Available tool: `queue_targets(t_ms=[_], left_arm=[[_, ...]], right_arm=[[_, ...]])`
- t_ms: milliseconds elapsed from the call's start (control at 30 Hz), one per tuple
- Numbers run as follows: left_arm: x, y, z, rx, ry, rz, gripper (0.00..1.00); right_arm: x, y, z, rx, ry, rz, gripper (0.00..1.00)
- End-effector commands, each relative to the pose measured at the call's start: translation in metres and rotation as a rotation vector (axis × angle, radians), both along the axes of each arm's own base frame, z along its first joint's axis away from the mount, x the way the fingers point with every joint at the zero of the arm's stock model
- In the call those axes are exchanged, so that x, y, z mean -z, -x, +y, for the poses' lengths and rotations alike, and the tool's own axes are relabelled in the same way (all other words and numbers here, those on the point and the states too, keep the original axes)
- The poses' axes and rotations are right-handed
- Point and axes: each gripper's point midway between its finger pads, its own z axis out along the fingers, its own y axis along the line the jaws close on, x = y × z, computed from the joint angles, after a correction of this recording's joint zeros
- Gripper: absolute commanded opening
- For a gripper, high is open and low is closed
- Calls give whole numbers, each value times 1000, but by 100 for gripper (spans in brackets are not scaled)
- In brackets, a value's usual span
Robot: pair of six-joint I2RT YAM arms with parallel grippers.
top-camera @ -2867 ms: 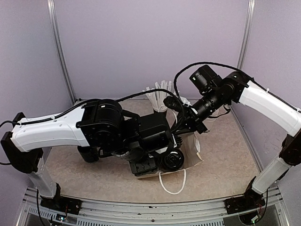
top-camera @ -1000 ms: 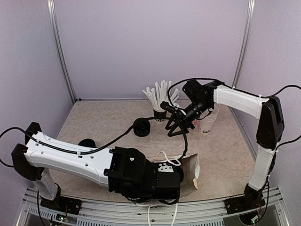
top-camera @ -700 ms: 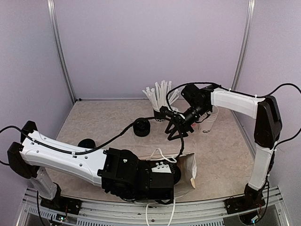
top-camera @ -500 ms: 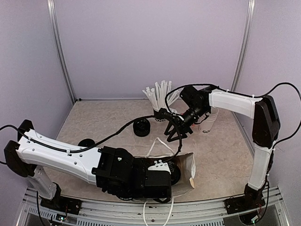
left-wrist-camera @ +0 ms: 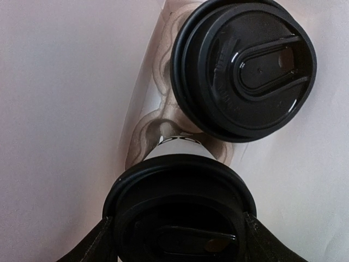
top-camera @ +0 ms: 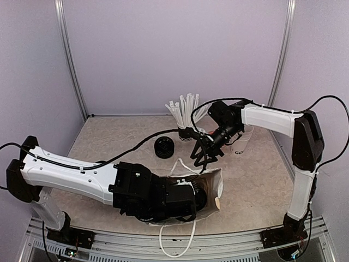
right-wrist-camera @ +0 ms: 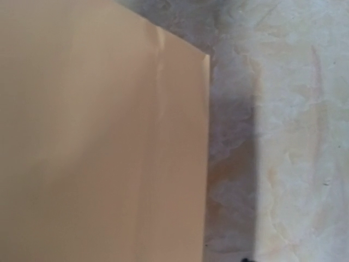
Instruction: Pack the takeout coffee
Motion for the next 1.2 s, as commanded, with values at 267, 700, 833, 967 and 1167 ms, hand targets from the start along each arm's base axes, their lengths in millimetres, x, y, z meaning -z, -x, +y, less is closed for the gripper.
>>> queue_targets(t_ms=[267,700,833,967,1167], left_arm=[[3,-15,6,-41,45,135,60],[23,-36,9,-130,19,335,60],[29,-43,9,-159,34,426,60],[33,-47,9,-162,39,483,60],[49,-58,15,-185,17,541,59]], right_arm=[[-8,14,4,-49,-29,69,51],[-8,21,0,-63,-21,94,50],[-10,23,-1,-67,-24,102,51],[-12,25,-3,-65,-21,105,51],[-10,28,-7,-62,-14,113,51]])
